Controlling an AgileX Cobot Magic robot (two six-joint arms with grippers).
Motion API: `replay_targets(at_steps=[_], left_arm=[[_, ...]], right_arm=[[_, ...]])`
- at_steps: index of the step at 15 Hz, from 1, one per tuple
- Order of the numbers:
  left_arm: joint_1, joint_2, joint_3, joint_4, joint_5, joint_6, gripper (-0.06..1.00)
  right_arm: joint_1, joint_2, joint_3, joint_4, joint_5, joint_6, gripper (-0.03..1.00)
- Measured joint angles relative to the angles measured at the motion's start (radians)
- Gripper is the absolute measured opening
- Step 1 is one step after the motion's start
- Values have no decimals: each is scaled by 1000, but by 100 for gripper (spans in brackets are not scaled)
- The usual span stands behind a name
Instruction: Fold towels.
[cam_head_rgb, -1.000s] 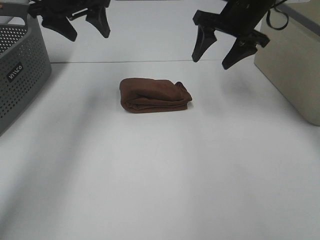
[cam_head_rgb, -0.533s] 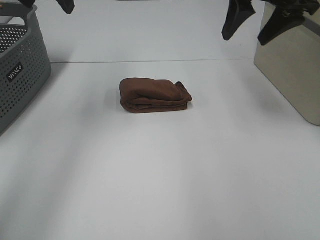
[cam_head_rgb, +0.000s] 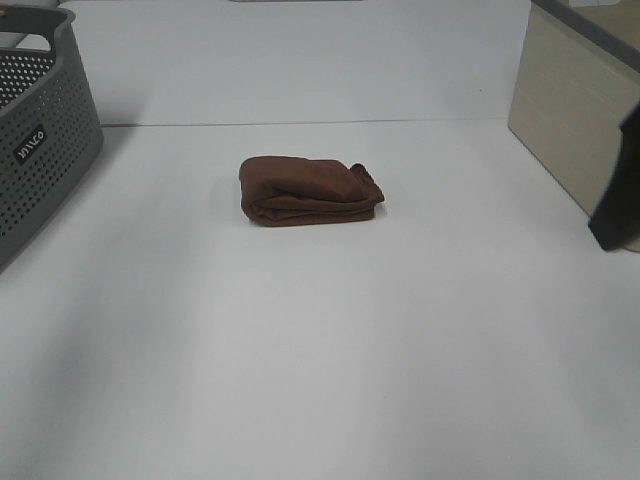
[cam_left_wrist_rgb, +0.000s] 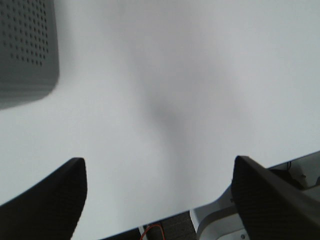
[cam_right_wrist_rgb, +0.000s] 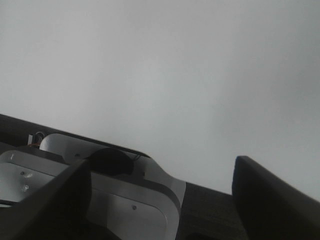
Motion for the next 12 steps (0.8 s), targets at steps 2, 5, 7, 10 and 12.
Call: replay_targets(at_steps=[2, 5, 7, 10, 12], left_arm=[[0, -195, 186, 0, -1, 0, 76], [0, -516, 411, -1, -25, 9, 76], [0, -767, 542, -18, -30, 58, 76], [0, -1031, 633, -95, -30, 151, 76], [0, -1157, 665, -120, -42, 182, 76]], right_arm=[[0, -152, 132, -1, 1, 0, 74], [0, -402, 277, -6, -10, -3, 74], [0, -610, 357, -16, -16, -45, 74], [0, -847, 444, -49, -66, -66, 74], [0, -984, 497, -58, -108, -73, 74]])
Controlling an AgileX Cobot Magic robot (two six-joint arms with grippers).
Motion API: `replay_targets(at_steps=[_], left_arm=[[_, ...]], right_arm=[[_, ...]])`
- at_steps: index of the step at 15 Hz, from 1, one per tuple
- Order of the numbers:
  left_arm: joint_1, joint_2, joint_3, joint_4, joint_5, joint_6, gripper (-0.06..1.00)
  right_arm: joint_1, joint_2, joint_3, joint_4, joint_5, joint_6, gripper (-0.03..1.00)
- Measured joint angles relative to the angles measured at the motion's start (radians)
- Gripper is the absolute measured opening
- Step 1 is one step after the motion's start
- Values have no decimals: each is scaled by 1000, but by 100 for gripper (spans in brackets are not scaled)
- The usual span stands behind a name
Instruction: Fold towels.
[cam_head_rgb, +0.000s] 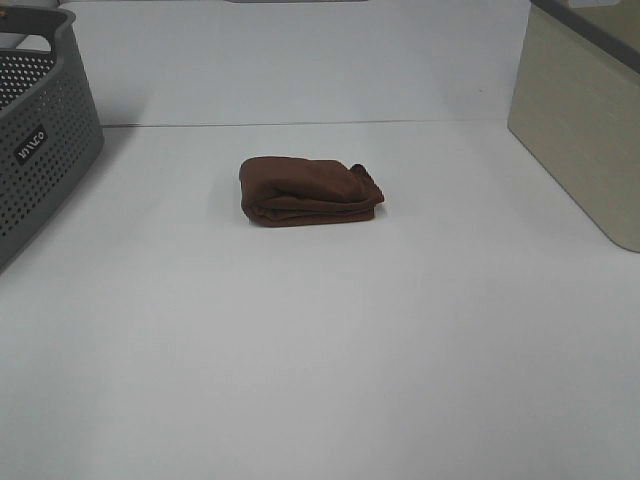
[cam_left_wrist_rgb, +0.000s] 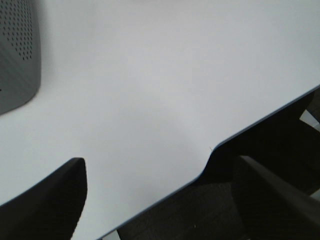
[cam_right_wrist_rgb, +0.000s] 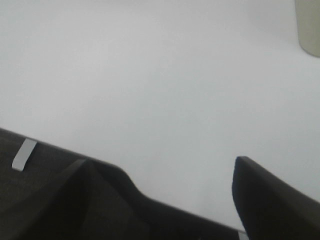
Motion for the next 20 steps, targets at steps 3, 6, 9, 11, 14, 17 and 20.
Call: replay_targets(at_steps=[3, 6, 9, 11, 14, 17, 20], left_arm=[[0, -69, 25, -10, -76, 20, 76], [0, -71, 44, -11, -109, 28, 76], [0, -71, 44, -18, -111, 57, 76], [0, -71, 44, -19, -111, 62, 76], [0, -71, 44, -21, -111, 66, 76], [0, -71, 44, -21, -111, 66, 76], [31, -71, 44, -22, -111, 66, 76]], right_arm=[[0, -117, 18, -3, -36, -19, 74], [0, -146, 18, -3, -37, -26, 74], [0, -146, 18, -3, -37, -27, 74], [0, -146, 18, -3, -37, -27, 74], [0, -146, 18, -3, -37, -27, 74], [0, -146, 18, -3, -37, -27, 74], [0, -146, 18, -3, -37, -27, 74]])
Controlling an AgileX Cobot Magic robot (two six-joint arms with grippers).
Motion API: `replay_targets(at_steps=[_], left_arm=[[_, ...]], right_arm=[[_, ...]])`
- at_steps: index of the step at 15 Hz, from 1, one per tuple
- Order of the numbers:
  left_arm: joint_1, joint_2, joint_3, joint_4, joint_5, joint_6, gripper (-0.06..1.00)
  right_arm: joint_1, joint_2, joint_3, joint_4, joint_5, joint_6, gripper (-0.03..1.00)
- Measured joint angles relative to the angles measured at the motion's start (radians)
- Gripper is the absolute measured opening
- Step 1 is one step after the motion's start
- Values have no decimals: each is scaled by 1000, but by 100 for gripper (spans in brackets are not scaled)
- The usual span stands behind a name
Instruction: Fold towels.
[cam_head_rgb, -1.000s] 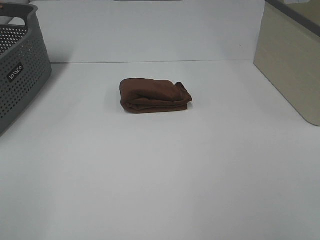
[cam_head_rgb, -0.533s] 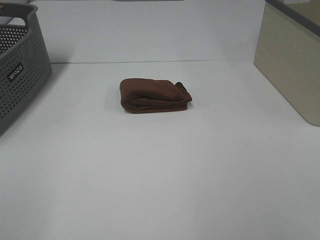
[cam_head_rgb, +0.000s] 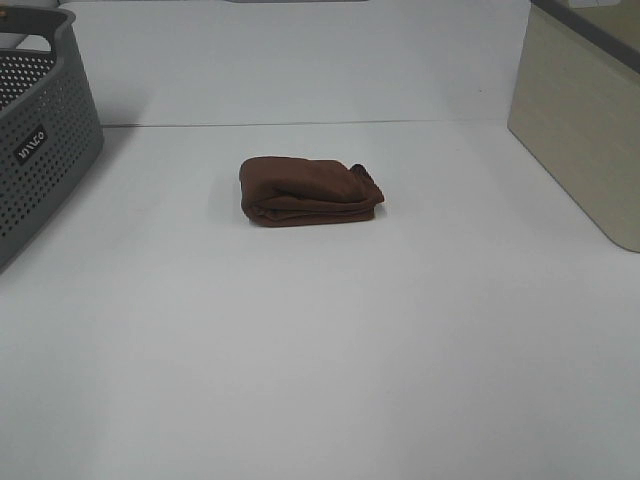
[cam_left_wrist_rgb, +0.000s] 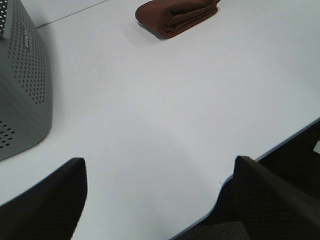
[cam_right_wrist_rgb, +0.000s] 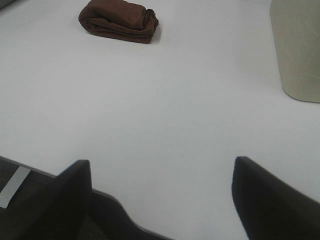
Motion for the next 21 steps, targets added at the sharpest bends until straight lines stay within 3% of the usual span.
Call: replay_targets(at_steps=[2, 3, 4, 6, 21], left_arm=[[65, 0, 0, 0, 0, 0, 76], [170, 0, 0, 0, 0, 0, 76], [212, -1, 0, 0, 0, 0, 76], [250, -24, 0, 0, -1, 0, 76], [254, -66, 0, 0, -3, 0, 76]], right_arm=[[-27, 0, 0, 0, 0, 0, 74], [-112, 0, 0, 0, 0, 0, 74], [-159, 0, 0, 0, 0, 0, 74], [-215, -6, 0, 0, 0, 0, 74], [-220, -47, 0, 0, -1, 0, 74]])
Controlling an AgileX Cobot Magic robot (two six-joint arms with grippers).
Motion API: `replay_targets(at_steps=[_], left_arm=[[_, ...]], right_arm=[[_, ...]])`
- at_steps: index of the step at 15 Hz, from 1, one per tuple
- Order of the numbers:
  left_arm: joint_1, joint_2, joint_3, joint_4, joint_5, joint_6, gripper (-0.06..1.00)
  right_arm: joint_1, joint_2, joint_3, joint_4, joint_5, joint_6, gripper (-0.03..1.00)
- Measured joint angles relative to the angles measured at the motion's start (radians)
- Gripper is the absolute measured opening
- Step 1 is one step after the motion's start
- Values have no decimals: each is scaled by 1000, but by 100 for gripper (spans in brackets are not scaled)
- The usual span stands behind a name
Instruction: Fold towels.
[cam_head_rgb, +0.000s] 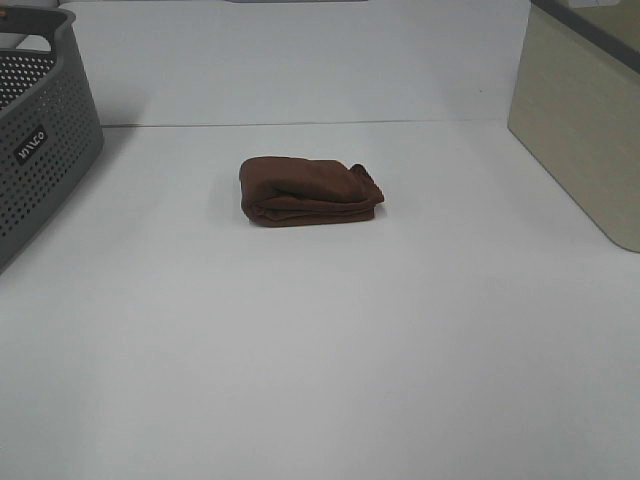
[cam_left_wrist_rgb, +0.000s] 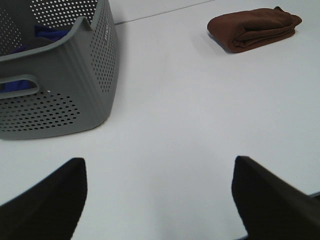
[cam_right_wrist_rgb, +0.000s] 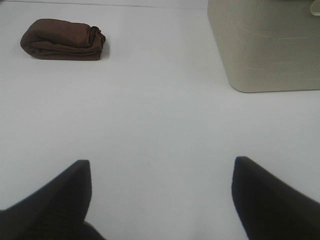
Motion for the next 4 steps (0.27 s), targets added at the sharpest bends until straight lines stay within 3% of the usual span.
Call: replay_targets(at_steps=[4], left_arm=[[0, 0, 0, 0, 0, 0, 76]], right_arm=[[0, 0, 0, 0, 0, 0, 74]])
